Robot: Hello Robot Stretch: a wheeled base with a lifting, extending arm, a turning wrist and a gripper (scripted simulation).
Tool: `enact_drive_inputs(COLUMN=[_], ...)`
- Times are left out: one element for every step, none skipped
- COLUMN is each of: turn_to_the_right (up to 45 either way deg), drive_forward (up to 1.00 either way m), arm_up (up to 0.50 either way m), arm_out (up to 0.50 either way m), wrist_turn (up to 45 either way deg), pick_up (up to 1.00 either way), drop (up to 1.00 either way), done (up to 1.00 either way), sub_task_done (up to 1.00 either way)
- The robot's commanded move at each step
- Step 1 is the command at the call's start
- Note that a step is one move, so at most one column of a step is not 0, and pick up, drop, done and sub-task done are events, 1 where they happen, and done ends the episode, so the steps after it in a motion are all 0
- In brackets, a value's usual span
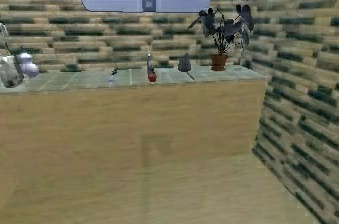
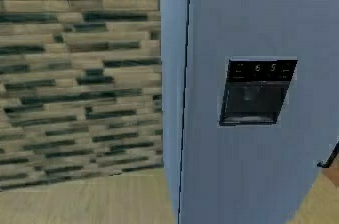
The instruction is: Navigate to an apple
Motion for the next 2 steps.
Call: enact_drive_inputs(turn_to_the_right=[0.0,-9.0], drive_forward=[1.00,0.00], arm_up=[0.00,0.00], arm_out=[0.00,0.00], wrist_turn=[0.0,0.0], pick_up=[0.00,0.00], drop=[0.00,0.00], done=[0.00,0.00], sub_task_done=[0.00,0.00])
